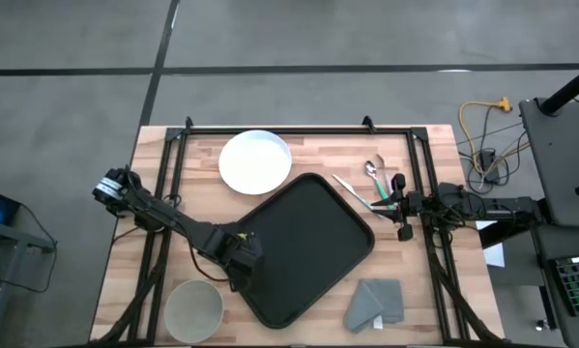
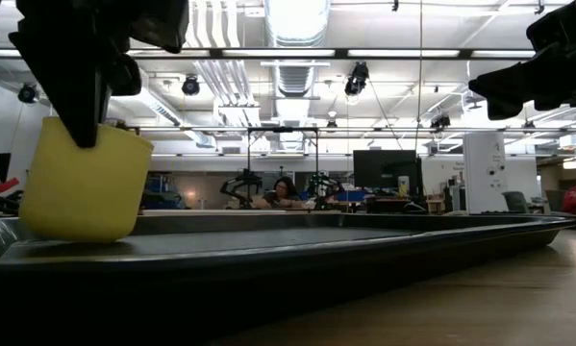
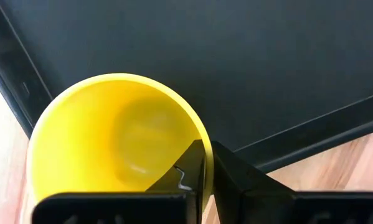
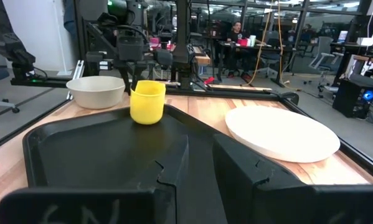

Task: Set up tray
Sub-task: Put the yellow mug on the black serving tray

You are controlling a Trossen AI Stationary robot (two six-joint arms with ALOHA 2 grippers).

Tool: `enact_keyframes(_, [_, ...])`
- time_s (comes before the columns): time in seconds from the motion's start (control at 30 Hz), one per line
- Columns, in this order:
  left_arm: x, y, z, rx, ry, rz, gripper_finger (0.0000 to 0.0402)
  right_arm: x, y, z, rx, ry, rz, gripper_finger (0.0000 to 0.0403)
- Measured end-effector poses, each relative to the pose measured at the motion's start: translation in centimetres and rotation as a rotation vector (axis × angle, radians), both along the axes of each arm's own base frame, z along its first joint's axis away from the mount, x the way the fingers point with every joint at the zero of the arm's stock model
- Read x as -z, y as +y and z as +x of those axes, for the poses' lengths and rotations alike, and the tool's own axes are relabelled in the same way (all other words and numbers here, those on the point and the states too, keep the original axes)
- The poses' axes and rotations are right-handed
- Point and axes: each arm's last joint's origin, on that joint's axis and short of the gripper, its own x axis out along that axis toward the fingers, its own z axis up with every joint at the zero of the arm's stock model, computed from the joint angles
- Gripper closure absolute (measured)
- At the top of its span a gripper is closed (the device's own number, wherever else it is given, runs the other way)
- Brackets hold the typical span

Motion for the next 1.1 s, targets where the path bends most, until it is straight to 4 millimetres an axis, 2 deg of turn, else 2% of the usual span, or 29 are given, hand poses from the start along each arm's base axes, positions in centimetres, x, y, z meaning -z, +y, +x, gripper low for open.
enact_keyframes(0.3, [0.87,0.21,-0.45,0.0,0.033,0.013,0.0387,-0.01,0.0,0.0,0.0,0.0,0.0,0.0335])
enact_keyframes(0.53, [0.94,0.07,-0.55,0.009,0.064,-0.047,0.0386,-0.02,0.0,0.0,0.0,-0.001,0.0,0.0335])
enact_keyframes(0.87, [0.91,0.16,-0.8,0.01,0.095,-0.042,0.0383,-0.01,0.0,-0.01,0.0,-0.001,0.0,0.0335])
enact_keyframes(1.1, [0.98,0.25,-1.03,0.01,0.122,-0.041,0.0324,-0.02,0.0,-0.01,0.0,-0.001,0.0,0.0335])
